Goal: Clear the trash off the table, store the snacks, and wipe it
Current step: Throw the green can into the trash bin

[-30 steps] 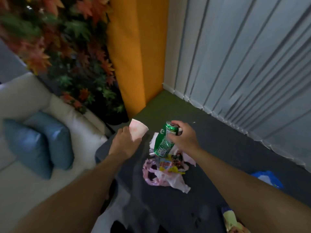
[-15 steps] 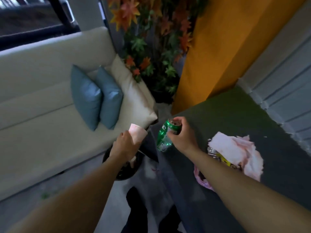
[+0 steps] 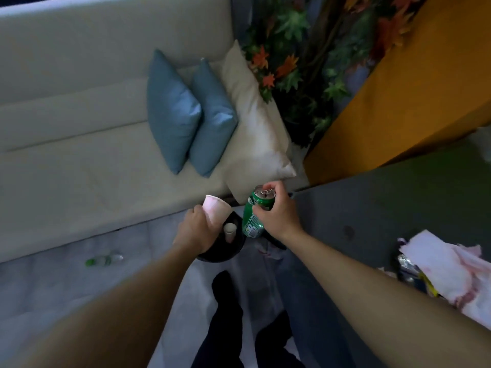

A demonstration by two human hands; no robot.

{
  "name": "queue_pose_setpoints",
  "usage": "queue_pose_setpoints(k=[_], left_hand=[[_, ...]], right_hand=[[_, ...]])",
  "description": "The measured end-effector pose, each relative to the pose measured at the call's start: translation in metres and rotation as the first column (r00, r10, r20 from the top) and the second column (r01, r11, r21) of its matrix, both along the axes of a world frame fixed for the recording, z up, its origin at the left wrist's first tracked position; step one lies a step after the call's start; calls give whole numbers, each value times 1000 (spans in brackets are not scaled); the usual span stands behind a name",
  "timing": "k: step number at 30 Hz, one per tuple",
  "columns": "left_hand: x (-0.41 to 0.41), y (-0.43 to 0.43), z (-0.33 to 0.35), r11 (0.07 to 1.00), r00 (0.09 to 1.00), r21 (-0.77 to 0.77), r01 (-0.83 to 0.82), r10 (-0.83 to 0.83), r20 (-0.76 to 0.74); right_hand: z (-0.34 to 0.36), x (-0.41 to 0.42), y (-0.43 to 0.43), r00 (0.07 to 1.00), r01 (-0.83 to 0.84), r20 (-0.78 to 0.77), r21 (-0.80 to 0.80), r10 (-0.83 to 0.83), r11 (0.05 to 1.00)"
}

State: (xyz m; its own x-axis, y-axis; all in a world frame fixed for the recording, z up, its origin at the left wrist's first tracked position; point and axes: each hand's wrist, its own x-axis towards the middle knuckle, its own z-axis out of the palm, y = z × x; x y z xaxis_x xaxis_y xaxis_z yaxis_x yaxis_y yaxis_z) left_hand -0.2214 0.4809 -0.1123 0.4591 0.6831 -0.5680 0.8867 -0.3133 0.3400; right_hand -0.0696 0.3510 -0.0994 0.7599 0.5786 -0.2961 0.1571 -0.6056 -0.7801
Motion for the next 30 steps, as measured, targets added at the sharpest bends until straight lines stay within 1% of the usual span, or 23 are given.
queue_pose_setpoints(k=[4, 9, 15, 18, 24, 27, 30], left_hand=[[-8, 17, -32, 999, 999, -37, -39, 38, -17], [-16, 34, -79, 997, 998, -69, -37, 34, -46], [-21, 50, -141, 992, 995, -107, -59, 51, -80], [-23, 57, -169, 993, 993, -116, -35, 22, -112], [-25, 66, -208, 988, 995, -149, -33, 18, -99], [-25, 70, -221, 983, 996, -182, -30, 15, -85], [-27, 72, -225, 983, 998, -184, -18, 6, -66]], right_hand=[[-35, -12, 17, 998, -29, -62, -83, 24, 996], [-86, -25, 32, 998, -26, -69, -158, 15, 987], [-146, -38, 42, 995, -34, -96, -219, 13, 975], [-173, -44, 47, 991, -39, -130, -257, 5, 966], [-213, -54, 63, 990, -12, -140, -281, -28, 959], [-227, -56, 70, 986, -64, -167, -327, 9, 943], [-230, -55, 70, 978, -131, -204, -401, 51, 907]])
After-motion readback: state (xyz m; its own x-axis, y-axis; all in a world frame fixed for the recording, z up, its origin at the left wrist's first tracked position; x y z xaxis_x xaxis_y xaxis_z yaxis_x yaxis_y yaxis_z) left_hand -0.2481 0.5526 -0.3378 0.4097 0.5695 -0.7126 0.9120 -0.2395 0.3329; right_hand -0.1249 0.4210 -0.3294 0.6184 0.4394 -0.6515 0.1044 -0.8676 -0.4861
